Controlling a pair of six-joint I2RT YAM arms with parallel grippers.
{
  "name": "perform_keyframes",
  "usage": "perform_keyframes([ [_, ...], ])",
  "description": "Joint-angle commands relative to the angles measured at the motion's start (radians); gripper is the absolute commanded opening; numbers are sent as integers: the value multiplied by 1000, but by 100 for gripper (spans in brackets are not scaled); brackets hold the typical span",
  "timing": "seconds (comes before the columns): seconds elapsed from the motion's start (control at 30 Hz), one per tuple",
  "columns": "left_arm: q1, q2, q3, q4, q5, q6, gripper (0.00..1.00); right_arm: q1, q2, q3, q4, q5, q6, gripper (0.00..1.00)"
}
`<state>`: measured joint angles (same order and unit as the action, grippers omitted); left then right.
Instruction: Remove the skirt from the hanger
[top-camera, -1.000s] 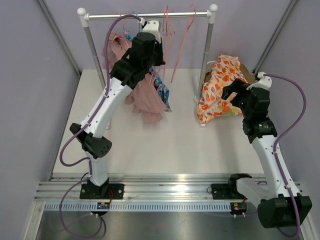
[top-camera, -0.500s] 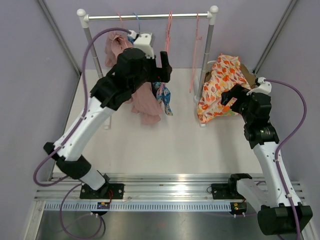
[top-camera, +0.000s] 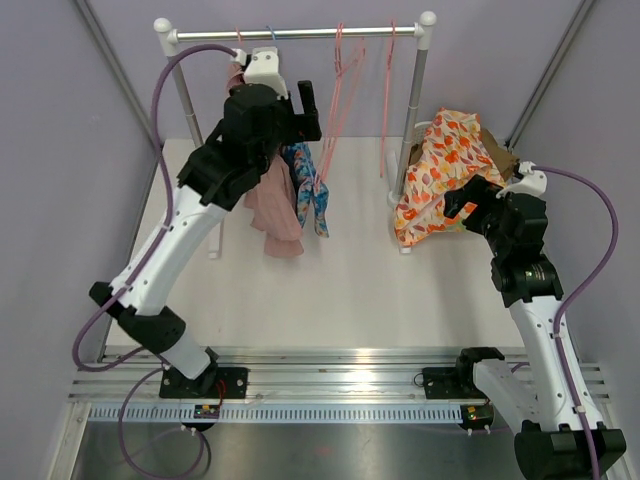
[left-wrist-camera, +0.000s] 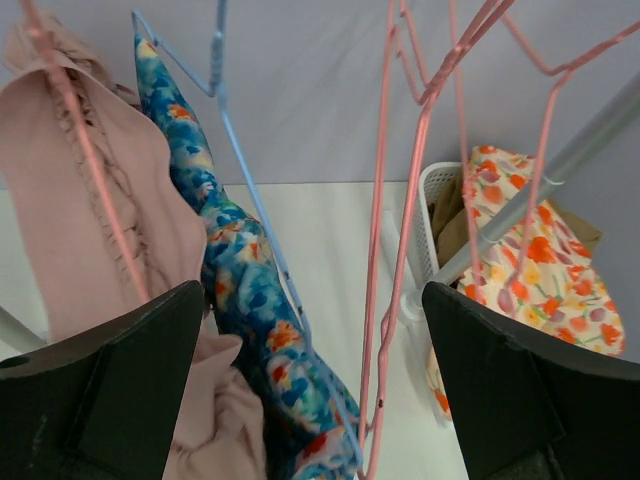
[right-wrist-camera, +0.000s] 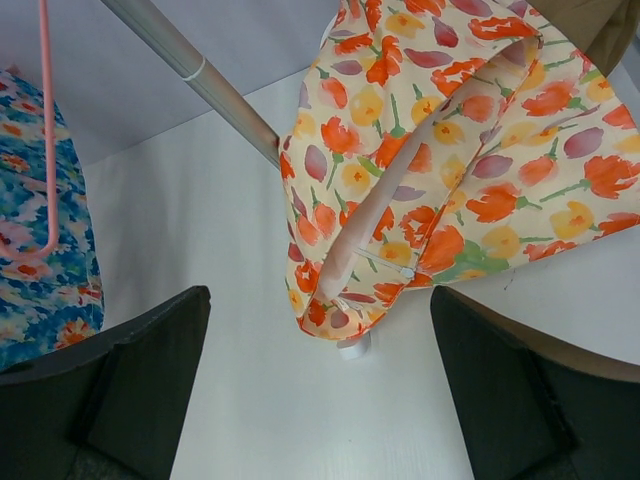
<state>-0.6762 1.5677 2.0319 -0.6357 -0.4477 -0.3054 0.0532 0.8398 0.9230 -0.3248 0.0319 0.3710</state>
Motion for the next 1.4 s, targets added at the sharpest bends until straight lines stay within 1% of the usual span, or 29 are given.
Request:
perform_keyframes([
  [0.0, 23, 89, 102, 30, -37, 32, 94, -1, -19, 13, -5, -12, -15, 99],
  [0.07, 35, 124, 155, 22, -68, 31, 94, -3, -24, 13, -5, -12, -17, 100],
  [0.17, 64, 176, 189, 1, -95, 3, 92, -1, -31, 17, -13, -13, -20, 99],
  [0.3, 105, 186, 153, 19, -71, -29, 88, -1, -30, 20, -13, -16, -20, 100],
  [0.4, 118, 186, 133, 31, -60, -29, 87, -3, -25, 19, -10, -20, -21, 100],
  [0.53, 138, 192, 108, 51, -16, -28, 65, -1, -19, 13, -3, -20, -21, 99],
  [0.63, 150, 203, 102, 73, 59, -28, 59, -1, -22, 8, -3, -15, -21, 99],
  [0.67, 153, 204, 97, 77, 96, -28, 52, -3, -22, 8, -3, -15, -21, 99],
  [0.73, 155, 216, 103, 79, 110, -29, 44, -1, -25, 7, -5, -12, -21, 100],
  [0.77, 156, 222, 111, 76, 115, -28, 37, -3, -27, 7, -5, -10, -23, 99],
  [0.83, 158, 235, 122, 62, 116, -28, 33, -1, -31, 5, -8, -7, -24, 99],
  [0.87, 161, 239, 129, 59, 118, -29, 29, -3, -31, 5, -10, -4, -24, 99],
  [0.97, 168, 245, 139, 36, 124, -29, 10, -1, -34, 5, -10, -6, -24, 100],
  [1.0, 171, 247, 157, 25, 119, -29, 0, -1, -36, 7, -10, -9, -21, 100],
  [1.13, 171, 212, 182, -15, 103, -1, 0, -1, -62, 36, -5, -30, -17, 99],
  [1.27, 170, 118, 205, -42, 78, 40, 0, -1, -117, 86, 81, -199, -7, 100],
  [1.3, 170, 105, 214, -54, 72, 43, 0, -1, -105, 130, 98, -287, 6, 99],
  [1.33, 170, 94, 227, -79, 70, 45, 0, -1, -84, 163, 108, -332, 17, 100],
  [1.37, 170, 69, 231, -88, 72, 46, 0, -1, -32, 196, 112, -418, 28, 99],
])
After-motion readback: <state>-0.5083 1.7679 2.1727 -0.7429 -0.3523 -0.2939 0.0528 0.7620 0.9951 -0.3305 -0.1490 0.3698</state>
